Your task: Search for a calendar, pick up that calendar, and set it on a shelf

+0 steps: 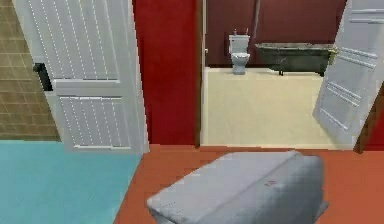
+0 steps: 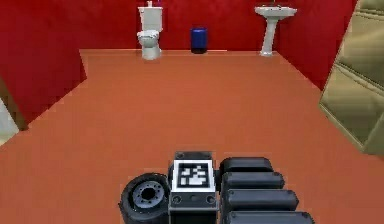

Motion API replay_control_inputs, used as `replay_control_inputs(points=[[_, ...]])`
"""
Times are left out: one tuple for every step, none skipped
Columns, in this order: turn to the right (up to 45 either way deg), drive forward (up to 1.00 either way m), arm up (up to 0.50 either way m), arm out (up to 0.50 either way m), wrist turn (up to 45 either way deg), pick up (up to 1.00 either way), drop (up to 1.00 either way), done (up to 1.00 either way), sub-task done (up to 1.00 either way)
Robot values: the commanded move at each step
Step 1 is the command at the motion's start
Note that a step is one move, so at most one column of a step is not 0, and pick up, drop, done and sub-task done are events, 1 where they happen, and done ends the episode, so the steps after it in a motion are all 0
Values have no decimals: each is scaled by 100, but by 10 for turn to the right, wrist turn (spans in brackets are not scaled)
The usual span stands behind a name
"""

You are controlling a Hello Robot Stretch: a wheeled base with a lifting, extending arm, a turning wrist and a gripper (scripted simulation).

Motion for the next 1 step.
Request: replay_control_inputs(points=[[0,35,0,0,0,0,0,0,0]])
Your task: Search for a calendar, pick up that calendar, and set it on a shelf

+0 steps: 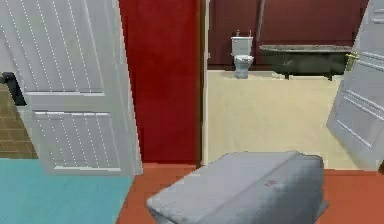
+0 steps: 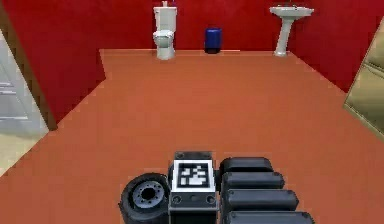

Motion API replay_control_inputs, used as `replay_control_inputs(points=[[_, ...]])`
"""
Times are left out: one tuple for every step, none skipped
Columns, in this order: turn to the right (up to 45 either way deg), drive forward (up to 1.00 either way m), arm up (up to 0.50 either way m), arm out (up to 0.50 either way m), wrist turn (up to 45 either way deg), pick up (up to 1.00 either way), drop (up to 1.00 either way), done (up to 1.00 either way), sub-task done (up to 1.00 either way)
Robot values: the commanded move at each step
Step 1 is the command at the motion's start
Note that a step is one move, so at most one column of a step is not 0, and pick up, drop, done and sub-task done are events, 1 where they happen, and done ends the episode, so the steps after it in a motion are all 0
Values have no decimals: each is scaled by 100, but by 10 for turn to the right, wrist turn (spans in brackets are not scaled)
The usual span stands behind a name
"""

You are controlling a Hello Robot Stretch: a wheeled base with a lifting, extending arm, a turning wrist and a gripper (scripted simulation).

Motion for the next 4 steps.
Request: replay_control_inputs(points=[[-330,0,0,0,0,0,0,0,0],[0,40,0,0,0,0,0,0,0],[-450,0,0,0,0,0,0,0,0],[-60,0,0,0,0,0,0,0,0]])
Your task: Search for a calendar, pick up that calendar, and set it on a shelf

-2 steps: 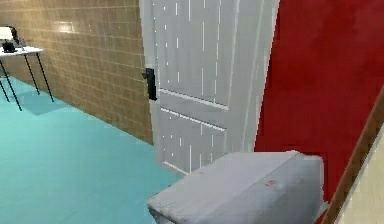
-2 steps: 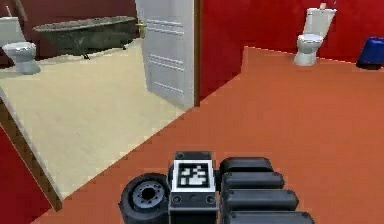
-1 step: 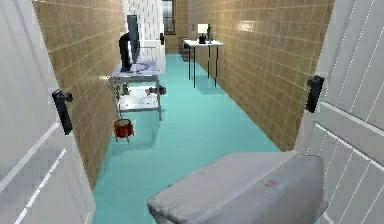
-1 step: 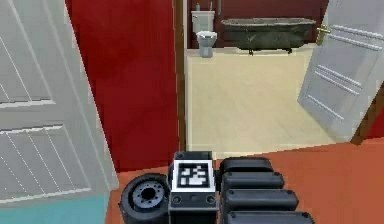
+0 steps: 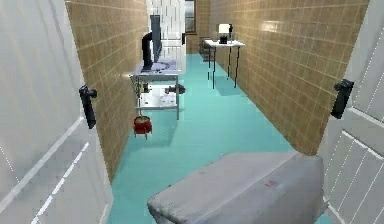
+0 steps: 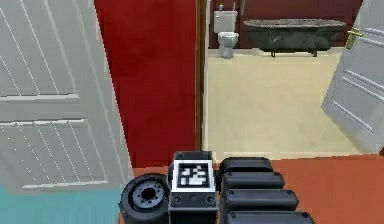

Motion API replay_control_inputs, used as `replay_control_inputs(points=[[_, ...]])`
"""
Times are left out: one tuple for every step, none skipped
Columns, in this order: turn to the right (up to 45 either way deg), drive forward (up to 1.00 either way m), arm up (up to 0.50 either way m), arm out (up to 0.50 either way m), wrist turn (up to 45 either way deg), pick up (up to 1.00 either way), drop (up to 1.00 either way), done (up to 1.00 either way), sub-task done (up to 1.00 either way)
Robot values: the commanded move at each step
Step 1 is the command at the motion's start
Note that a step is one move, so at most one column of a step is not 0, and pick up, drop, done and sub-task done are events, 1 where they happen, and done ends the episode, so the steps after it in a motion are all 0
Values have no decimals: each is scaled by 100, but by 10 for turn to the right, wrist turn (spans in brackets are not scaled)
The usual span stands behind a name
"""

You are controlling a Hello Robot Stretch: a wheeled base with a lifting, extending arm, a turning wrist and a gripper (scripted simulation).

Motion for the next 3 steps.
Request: replay_control_inputs(points=[[0,30,0,0,0,0,0,0,0],[120,0,0,0,0,0,0,0,0],[0,100,0,0,0,0,0,0,0]])
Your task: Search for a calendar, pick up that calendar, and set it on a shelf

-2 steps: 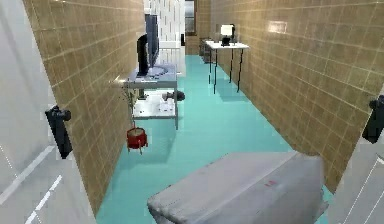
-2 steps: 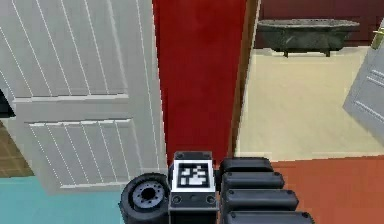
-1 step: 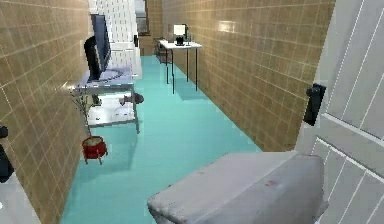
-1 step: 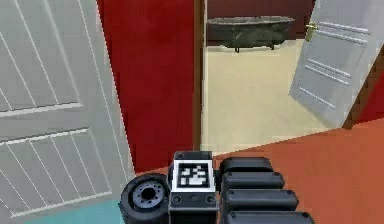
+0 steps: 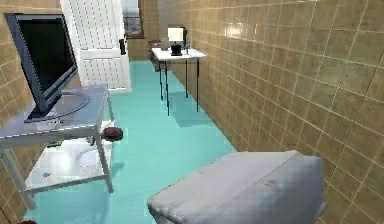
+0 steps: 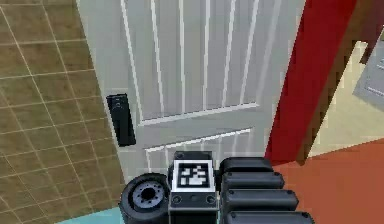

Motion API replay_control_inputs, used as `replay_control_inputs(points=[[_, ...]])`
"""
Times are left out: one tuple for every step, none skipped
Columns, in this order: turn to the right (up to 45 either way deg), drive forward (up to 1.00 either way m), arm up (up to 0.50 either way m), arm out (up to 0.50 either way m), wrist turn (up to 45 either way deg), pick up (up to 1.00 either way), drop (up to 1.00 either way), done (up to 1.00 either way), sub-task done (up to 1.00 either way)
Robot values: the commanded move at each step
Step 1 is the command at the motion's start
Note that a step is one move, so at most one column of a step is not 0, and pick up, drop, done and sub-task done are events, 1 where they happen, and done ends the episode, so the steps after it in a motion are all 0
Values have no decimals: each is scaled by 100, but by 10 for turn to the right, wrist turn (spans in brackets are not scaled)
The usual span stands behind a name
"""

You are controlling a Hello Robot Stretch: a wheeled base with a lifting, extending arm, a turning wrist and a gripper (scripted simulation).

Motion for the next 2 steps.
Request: replay_control_inputs(points=[[0,100,0,0,0,0,0,0,0],[30,0,0,0,0,0,0,0,0]])
